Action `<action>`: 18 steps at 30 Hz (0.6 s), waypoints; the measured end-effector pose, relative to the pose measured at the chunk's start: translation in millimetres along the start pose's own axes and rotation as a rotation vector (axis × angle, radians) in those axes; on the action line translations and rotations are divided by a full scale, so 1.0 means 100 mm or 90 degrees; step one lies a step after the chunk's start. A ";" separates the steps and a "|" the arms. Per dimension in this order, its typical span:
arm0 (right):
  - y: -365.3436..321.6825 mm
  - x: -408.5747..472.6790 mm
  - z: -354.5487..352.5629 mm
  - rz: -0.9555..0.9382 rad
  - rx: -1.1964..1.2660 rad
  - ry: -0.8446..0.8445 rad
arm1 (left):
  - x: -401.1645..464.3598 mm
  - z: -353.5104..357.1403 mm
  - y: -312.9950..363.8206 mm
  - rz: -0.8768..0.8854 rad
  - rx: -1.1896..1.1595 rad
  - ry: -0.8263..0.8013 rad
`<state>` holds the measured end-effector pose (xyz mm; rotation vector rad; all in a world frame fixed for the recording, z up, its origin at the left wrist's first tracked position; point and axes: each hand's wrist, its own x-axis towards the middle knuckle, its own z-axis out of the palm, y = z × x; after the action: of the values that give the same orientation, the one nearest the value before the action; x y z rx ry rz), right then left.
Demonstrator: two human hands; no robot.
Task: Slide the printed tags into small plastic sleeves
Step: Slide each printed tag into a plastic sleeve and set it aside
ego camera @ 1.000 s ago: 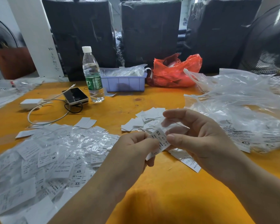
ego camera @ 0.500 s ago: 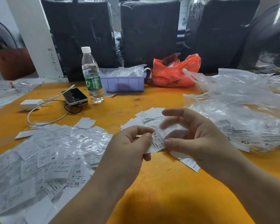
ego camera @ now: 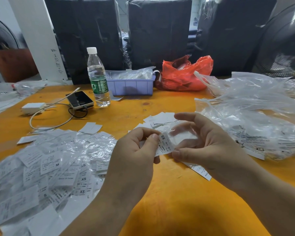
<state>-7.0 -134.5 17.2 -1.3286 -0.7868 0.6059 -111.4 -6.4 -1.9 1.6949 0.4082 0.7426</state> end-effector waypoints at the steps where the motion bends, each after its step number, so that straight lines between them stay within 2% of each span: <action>1: 0.00 0.00 0.00 0.001 -0.006 0.002 | 0.00 0.00 0.00 -0.005 -0.003 -0.006; 6: -0.03 -0.01 0.03 -0.001 0.002 0.002 | 0.00 -0.01 -0.01 -0.037 -0.018 -0.062; 18: -0.03 0.00 0.02 0.012 0.009 0.032 | 0.01 -0.01 0.00 -0.063 -0.052 -0.053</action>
<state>-9.1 -134.0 20.4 -1.3345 -0.7284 0.5907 -111.1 -5.0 -1.0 1.6114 0.3953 0.6070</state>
